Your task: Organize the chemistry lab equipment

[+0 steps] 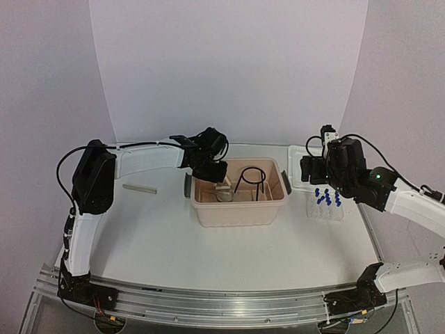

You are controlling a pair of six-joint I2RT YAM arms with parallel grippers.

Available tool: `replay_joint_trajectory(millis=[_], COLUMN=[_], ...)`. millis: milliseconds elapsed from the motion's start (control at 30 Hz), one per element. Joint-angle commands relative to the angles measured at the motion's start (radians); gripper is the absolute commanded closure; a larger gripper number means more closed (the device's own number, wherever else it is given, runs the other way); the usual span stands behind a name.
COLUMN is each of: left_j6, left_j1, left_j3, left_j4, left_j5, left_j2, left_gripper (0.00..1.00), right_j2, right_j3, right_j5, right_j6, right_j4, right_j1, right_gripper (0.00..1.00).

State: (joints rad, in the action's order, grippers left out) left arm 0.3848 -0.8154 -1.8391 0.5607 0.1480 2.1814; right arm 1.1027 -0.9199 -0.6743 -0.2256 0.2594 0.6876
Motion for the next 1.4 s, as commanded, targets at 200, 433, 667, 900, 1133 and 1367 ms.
replay_joint_trajectory(millis=[200,433,667,900,1133,1367], left_j6=[0.008,-0.019,-0.061,0.041,0.414,0.650], left_j1=[0.002,0.001,0.001,0.014,0.319,0.460], left_j3=[-0.083,-0.081,-0.096,0.136,0.368,0.410], left_j4=[0.077,0.050,0.021,-0.126,-0.012,0.055], left_j5=[0.066,0.000,-0.045,0.132,0.141,0.148], left_j2=[0.040,-0.012,-0.138,-0.428,-0.495,-0.370], left_gripper=[0.82,0.69,0.45,0.00,0.01,0.01], right_j2=[-0.032,-0.043,-0.056,-0.068,-0.061,-0.042], right_j3=[-0.004,-0.002,-0.004,0.005,0.012,0.013], right_j5=[-0.016,-0.012,-0.005,0.007,-0.011,-0.046], right_j6=[-0.006,-0.004,0.001,-0.003,-0.003,0.017], right_j4=[-0.008,-0.008,-0.008,-0.009,-0.009,-0.009], right_j1=[-0.003,-0.003,-0.003,-0.003,-0.003,-0.003], right_gripper=[0.09,0.09,0.09,0.09,0.09,0.08])
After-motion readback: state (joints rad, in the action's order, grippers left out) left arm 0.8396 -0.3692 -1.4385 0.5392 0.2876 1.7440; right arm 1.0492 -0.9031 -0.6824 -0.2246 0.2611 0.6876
